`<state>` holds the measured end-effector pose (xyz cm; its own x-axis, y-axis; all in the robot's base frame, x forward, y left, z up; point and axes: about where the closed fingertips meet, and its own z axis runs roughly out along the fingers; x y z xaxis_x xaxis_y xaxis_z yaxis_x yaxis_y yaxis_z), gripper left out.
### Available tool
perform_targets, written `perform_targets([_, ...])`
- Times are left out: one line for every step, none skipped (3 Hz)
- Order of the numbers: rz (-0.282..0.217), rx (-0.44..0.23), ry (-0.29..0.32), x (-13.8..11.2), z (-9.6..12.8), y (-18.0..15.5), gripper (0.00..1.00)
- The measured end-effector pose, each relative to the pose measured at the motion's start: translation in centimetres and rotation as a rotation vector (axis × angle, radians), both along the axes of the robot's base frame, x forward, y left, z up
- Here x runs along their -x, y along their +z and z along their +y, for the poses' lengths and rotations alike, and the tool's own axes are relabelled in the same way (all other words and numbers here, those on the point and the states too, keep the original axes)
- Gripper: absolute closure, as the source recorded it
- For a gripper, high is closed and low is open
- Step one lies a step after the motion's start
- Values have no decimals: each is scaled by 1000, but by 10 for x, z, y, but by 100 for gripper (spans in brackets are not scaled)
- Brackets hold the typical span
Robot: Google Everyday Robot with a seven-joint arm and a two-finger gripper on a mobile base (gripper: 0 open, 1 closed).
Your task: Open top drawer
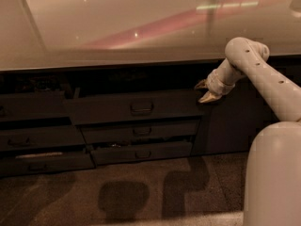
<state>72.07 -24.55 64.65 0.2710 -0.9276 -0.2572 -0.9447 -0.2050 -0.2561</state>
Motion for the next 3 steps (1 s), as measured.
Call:
perform_targets([2, 5, 5, 7, -1, -4, 100])
perform_targets([2, 11, 10, 13, -2, -4, 100])
perform_targets([2, 11, 10, 13, -2, -4, 100])
